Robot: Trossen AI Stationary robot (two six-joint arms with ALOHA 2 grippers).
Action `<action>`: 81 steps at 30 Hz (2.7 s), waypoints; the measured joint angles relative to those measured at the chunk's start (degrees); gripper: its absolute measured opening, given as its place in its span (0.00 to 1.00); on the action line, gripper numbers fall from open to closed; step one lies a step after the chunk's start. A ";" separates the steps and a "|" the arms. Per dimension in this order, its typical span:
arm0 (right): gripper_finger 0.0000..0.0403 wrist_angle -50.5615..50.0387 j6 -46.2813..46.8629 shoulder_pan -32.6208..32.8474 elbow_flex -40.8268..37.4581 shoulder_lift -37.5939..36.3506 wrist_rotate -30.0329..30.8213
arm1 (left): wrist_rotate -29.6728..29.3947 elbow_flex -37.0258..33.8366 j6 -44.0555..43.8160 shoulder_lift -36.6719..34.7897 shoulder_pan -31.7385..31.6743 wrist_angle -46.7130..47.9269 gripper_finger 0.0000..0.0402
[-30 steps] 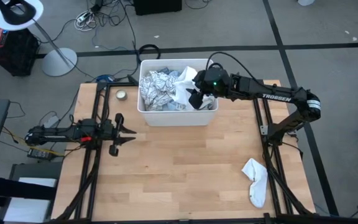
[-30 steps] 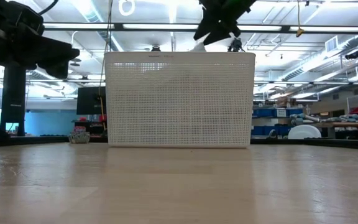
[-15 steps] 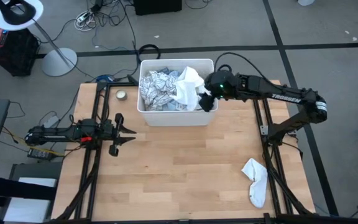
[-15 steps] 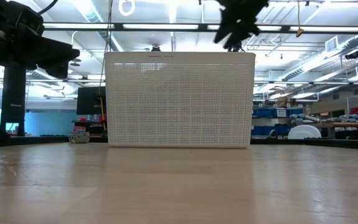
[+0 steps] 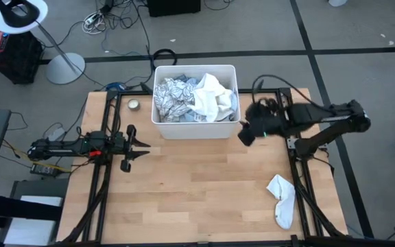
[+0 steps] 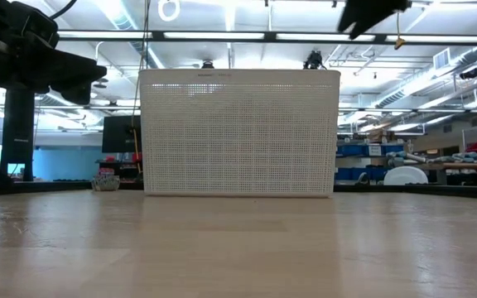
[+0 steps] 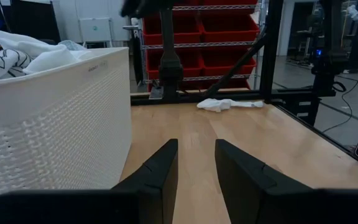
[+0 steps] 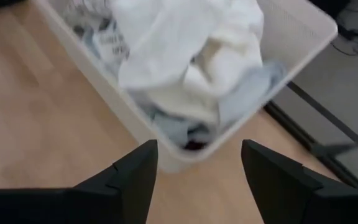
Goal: Sort clothes
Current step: Put the white sock into the laundry bin
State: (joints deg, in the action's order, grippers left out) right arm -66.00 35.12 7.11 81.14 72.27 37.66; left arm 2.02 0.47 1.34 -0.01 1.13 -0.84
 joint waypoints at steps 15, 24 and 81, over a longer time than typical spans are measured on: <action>0.57 -8.01 50.00 25.05 -21.60 0.33 -4.55 | 0.00 -0.02 -0.22 0.00 0.00 -2.45 0.28; 0.57 -3.05 64.19 34.31 -26.67 0.80 -21.25 | -0.02 -0.04 -0.26 0.00 0.00 -2.45 0.28; 0.01 13.61 74.64 40.57 -37.28 10.99 -24.28 | -0.02 -0.07 -0.33 0.00 -0.01 -2.47 0.28</action>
State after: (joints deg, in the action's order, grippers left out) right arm -52.39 109.75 47.67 43.87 83.26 13.38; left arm 2.00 0.40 1.02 -0.01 1.11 -3.31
